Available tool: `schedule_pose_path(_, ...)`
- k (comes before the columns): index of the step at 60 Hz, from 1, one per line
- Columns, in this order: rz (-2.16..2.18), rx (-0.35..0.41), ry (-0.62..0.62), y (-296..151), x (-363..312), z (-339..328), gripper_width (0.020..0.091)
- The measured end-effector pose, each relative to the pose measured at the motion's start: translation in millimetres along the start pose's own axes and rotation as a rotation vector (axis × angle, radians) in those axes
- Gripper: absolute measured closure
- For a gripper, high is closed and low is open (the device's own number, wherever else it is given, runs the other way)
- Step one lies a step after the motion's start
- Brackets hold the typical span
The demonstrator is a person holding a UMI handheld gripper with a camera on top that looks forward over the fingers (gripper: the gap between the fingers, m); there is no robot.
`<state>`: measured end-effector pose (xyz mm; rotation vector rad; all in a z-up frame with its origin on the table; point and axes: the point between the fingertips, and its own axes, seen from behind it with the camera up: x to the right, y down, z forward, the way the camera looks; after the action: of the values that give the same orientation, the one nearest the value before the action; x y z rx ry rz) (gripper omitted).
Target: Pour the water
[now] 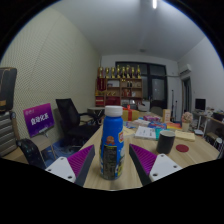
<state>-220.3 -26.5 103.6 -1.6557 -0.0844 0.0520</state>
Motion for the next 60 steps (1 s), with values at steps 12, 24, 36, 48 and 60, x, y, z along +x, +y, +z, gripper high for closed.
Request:
schedule_pose_path(12,-0.059,-0.013,0.018,12,-3,50,0.0311)
schedule_pose_path(24,0.028,0.0,0.032,15,5,80,0.049)
schedule_pose_path(36,0.125,-0.076,-0.056,28,-1,89,0.0515)
schedule_pose_path(48,0.094,-0.03,-0.107,14,1,90,0.0599)
schedule_pose_path(60,0.002,0.314,-0.064,-116,41,75,0.0601)
